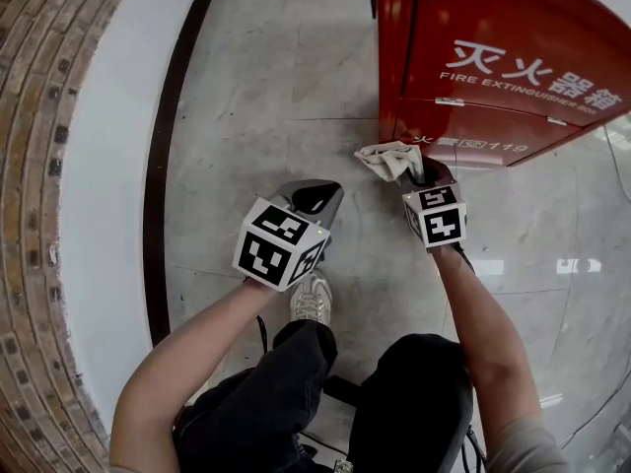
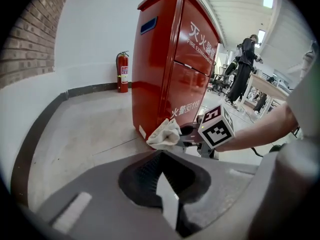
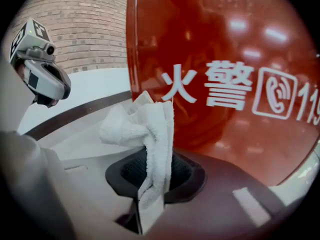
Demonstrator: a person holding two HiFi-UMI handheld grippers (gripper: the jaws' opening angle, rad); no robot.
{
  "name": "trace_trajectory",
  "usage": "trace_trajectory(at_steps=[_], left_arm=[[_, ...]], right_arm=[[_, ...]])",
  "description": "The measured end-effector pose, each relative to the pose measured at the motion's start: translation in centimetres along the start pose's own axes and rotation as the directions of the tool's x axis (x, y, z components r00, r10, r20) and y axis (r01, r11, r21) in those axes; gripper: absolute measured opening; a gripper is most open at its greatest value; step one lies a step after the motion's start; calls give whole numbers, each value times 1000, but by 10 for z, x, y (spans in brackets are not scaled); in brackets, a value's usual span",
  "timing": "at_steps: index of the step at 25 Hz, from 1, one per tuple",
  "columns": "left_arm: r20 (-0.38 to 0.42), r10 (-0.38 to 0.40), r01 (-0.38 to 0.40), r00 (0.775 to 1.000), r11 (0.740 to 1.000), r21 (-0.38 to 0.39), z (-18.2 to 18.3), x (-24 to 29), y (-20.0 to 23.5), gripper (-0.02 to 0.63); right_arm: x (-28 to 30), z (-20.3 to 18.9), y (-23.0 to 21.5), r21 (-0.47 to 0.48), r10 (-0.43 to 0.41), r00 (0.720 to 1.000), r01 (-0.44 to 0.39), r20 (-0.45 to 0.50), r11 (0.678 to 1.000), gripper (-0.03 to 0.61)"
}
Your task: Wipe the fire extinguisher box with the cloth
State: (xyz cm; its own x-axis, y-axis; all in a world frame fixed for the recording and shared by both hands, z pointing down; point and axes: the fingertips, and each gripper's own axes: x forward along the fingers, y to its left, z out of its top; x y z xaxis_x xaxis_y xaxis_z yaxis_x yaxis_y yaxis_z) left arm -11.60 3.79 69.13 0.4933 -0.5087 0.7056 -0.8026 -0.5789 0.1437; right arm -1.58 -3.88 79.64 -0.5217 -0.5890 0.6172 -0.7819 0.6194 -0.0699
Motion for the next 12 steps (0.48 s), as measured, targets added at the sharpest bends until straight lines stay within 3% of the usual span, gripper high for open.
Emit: trace_trajectory(at_steps=[7, 12], left_arm=[[21, -83, 81, 996, 995, 63, 37, 26, -37, 2], [6, -127, 126, 992, 987, 95, 46, 34, -62, 0]], right_arm=[[-49, -30, -88, -4, -131, 990, 131, -56, 991, 89], [-90, -55, -158, 30, -248, 962, 253, -116, 967, 89]])
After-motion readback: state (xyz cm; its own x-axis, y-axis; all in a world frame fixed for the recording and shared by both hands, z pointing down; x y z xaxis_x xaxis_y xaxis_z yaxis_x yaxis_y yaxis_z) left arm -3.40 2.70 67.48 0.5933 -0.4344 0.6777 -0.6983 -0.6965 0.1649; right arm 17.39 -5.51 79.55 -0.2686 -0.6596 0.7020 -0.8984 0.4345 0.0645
